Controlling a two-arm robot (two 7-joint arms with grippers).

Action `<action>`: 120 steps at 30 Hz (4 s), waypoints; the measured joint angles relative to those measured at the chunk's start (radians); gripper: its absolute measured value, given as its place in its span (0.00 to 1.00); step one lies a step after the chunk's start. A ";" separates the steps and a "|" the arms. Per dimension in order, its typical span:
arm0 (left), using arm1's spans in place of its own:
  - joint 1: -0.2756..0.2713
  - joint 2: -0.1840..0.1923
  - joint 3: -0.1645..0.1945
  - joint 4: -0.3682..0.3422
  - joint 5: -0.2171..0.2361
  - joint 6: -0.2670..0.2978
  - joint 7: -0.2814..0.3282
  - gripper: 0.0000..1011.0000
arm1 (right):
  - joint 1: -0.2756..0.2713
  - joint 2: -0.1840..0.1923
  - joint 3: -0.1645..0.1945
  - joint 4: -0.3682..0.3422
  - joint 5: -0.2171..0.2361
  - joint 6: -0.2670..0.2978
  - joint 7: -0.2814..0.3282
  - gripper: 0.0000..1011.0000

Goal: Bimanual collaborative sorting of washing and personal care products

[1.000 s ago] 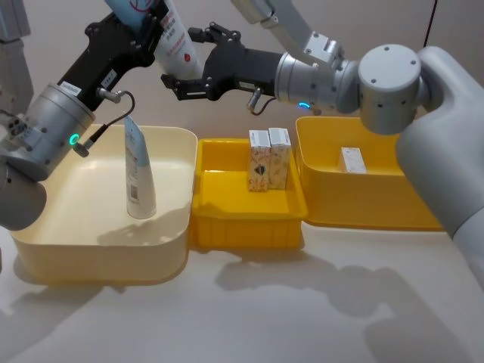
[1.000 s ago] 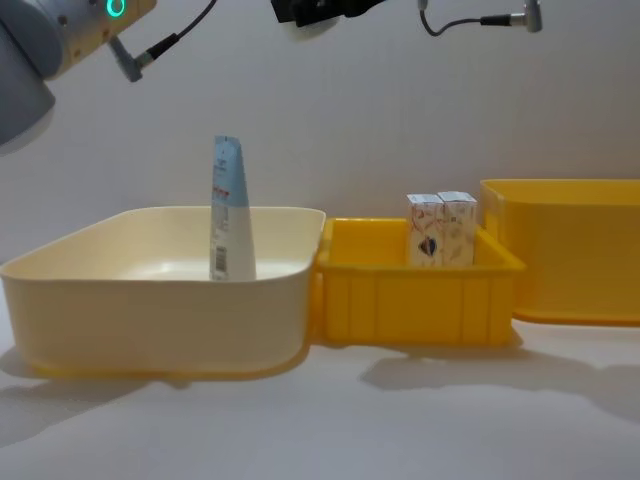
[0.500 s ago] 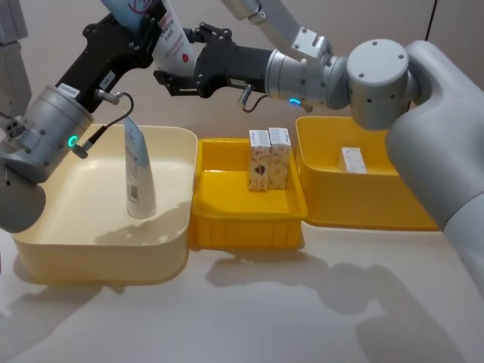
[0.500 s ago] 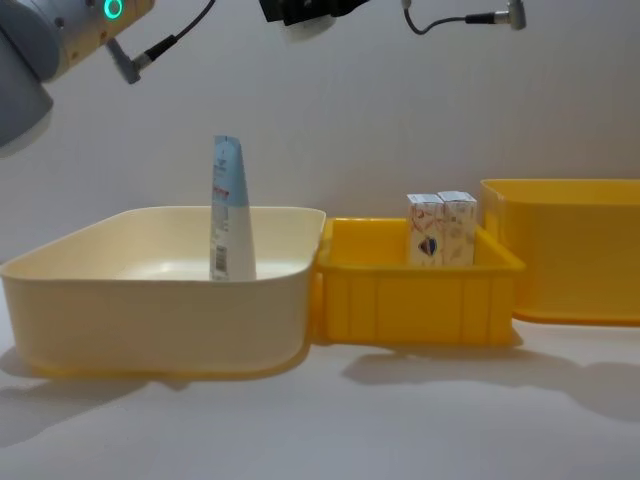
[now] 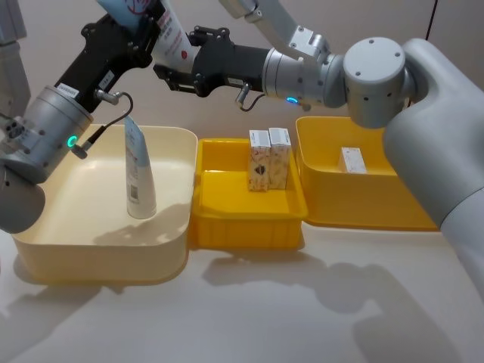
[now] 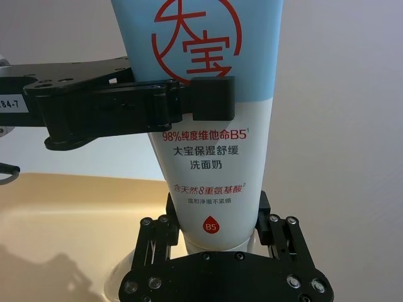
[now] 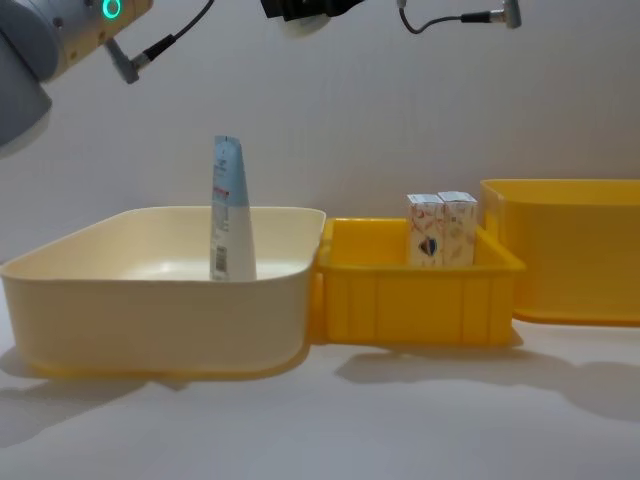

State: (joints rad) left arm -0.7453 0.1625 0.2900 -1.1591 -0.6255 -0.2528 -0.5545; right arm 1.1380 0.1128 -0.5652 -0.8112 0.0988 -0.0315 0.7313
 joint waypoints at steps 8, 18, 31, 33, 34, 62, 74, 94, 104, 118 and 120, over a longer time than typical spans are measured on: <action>0.001 0.000 0.000 -0.001 0.000 0.000 0.000 0.26 | 0.002 -0.001 -0.001 0.003 0.000 0.000 -0.002 0.66; 0.001 0.000 0.000 -0.001 0.000 0.000 0.000 0.34 | 0.003 -0.002 -0.002 0.005 -0.001 0.000 -0.003 0.66; 0.001 0.000 0.000 -0.001 0.000 0.001 -0.001 0.73 | 0.004 -0.002 -0.002 0.006 0.000 -0.001 -0.003 0.66; 0.001 0.000 0.000 -0.001 0.000 0.001 0.000 0.81 | 0.004 -0.001 -0.002 0.006 0.001 -0.004 -0.004 0.66; 0.001 0.000 0.000 -0.001 0.000 0.001 0.000 0.82 | 0.004 0.000 -0.002 0.006 0.002 -0.005 -0.005 0.66; 0.001 0.000 0.000 -0.001 0.000 0.001 0.000 0.99 | -0.082 0.141 0.104 -0.124 0.050 0.107 -0.154 0.66; 0.001 0.000 0.000 -0.001 0.000 0.001 0.000 0.99 | -0.129 0.162 0.166 -0.162 0.053 0.181 -0.285 0.66; 0.001 0.000 0.000 -0.001 0.000 0.001 0.000 0.99 | -0.151 0.123 0.245 -0.082 0.017 0.270 -0.541 0.66; 0.001 0.000 0.000 -0.001 0.000 0.001 0.000 0.99 | -0.120 0.070 0.279 0.061 -0.006 0.301 -0.686 0.68; 0.001 0.000 0.000 -0.001 0.000 0.000 0.000 0.99 | 0.034 -0.016 0.306 0.458 -0.012 0.229 -0.854 0.99; 0.001 0.000 0.000 -0.001 0.000 0.000 0.000 0.99 | 0.053 -0.025 0.308 0.503 -0.011 0.218 -0.869 0.99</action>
State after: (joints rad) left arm -0.7441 0.1627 0.2902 -1.1601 -0.6254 -0.2523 -0.5547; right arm 1.1912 0.0880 -0.2575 -0.3077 0.0881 0.1862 -0.1380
